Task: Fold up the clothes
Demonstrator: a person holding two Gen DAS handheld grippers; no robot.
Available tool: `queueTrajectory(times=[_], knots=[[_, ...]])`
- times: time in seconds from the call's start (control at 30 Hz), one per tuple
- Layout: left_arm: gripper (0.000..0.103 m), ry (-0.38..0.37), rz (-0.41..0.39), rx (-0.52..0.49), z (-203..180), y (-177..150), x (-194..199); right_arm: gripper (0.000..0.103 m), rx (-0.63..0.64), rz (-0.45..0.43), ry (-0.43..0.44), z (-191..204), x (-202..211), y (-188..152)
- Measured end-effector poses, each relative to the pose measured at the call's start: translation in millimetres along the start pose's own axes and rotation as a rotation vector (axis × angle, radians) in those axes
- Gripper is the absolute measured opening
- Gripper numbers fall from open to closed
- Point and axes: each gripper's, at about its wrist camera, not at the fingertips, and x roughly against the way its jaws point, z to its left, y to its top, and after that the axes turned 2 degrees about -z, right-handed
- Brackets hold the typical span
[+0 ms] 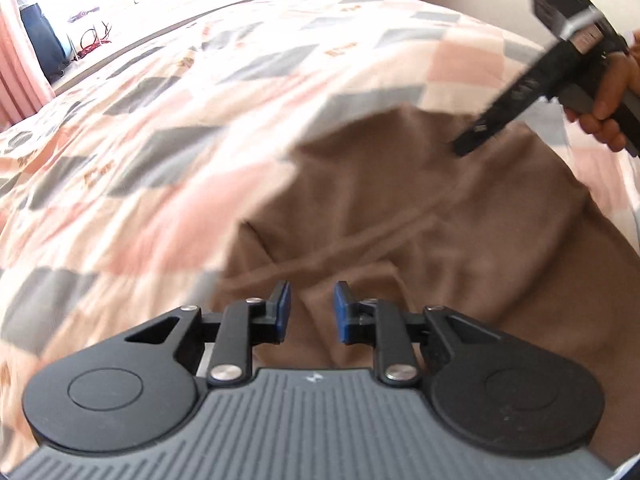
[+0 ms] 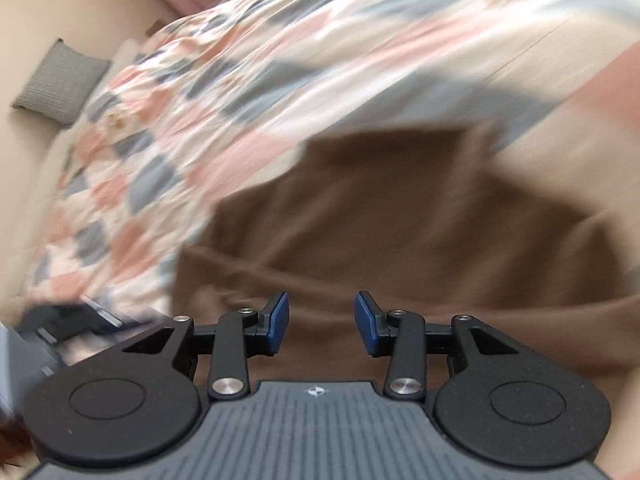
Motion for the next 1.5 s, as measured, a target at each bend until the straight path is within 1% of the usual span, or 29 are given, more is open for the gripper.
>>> queueTrajectory(times=[0.07,0.13,0.17,0.23,0.3,0.33,0.4,0.43,0.47,0.5,0.53,0.57,0.63,0.77,0.83,0.87,0.93,0.97,1.03,1.1,1.13,1.17,1.2,1.27,1.3,1.37,1.4,1.43,1.5], knots=[[0.028,-0.018,-0.009,0.031,17,18,-14,0.041,0.017,-0.019,-0.051,-21,11,15],[0.03,-0.055,-0.004,0.05,37,34,-37,0.042,0.041,-0.032,-0.071,-34,12,33],[0.031,-0.054,0.004,0.052,45,41,-49,0.045,0.054,-0.039,-0.072,-38,11,42],[0.032,-0.088,0.036,0.071,62,51,-71,0.054,0.076,-0.045,-0.072,-42,3,58],[0.039,-0.159,0.069,0.121,76,56,-91,0.063,0.083,-0.041,-0.06,-42,-10,72],[0.039,-0.188,0.086,0.146,79,57,-100,0.068,0.069,-0.031,-0.048,-43,-18,77],[0.036,-0.245,0.121,0.2,85,57,-118,0.068,0.01,0.002,-0.03,-51,-36,85],[0.029,-0.271,0.142,0.23,88,56,-125,0.067,-0.029,0.02,-0.027,-55,-46,87],[0.015,-0.285,0.153,0.244,88,55,-131,0.058,-0.07,0.042,-0.02,-60,-55,86],[0.007,-0.292,0.145,0.233,86,54,-130,0.045,-0.099,0.049,-0.004,-64,-60,86],[0.002,-0.288,0.131,0.2,82,54,-126,0.018,-0.115,0.038,0.008,-65,-61,84],[0.002,-0.28,0.115,0.164,77,54,-121,0.012,-0.088,0.016,0.007,-63,-56,81],[0.002,-0.244,0.071,0.088,67,53,-107,0.01,-0.022,-0.033,0.001,-55,-45,75],[0.002,-0.166,-0.057,0.011,46,41,-57,0.009,0.232,-0.187,-0.029,-17,6,41],[0.002,-0.123,-0.104,-0.05,30,32,-31,0.009,0.361,-0.254,-0.046,4,35,20],[0.002,-0.11,-0.113,-0.081,20,24,-20,0.009,0.418,-0.262,-0.057,13,45,5],[0.003,-0.092,-0.095,-0.12,1,7,-7,0.009,0.532,-0.272,-0.078,33,66,-24],[0.005,-0.083,-0.078,-0.134,-8,-2,-4,0.009,0.584,-0.254,-0.091,41,70,-41],[0.009,-0.075,-0.032,-0.116,-19,-18,-1,0.009,0.686,-0.185,-0.11,54,70,-76],[0.01,-0.066,-0.008,-0.047,-20,-26,6,0.011,0.793,-0.097,-0.166,60,59,-111],[0.01,-0.067,-0.002,-0.007,-20,-29,10,0.014,0.843,-0.057,-0.201,63,52,-128],[0.01,-0.081,-0.013,0.043,-17,-28,16,0.02,0.879,-0.029,-0.221,66,48,-139],[0.01,-0.091,-0.03,0.08,-15,-24,22,0.02,0.912,-0.004,-0.238,68,45,-149],[0.019,-0.112,-0.054,0.151,-7,-15,30,0.03,0.918,0.004,-0.233,70,47,-157],[0.019,-0.118,-0.057,0.184,-3,-9,28,0.032,0.897,0.007,-0.227,70,50,-157],[0.019,-0.124,-0.07,0.231,5,5,18,0.033,0.79,-0.007,-0.205,67,58,-146],[0.019,-0.125,-0.059,0.243,7,13,9,0.033,0.708,-0.03,-0.191,64,63,-137],[0.019,-0.136,-0.045,0.249,7,19,-3,0.033,0.582,-0.06,-0.168,57,67,-124],[0.019,-0.162,-0.018,0.258,7,32,-26,0.033,0.28,-0.121,-0.116,37,72,-99]])
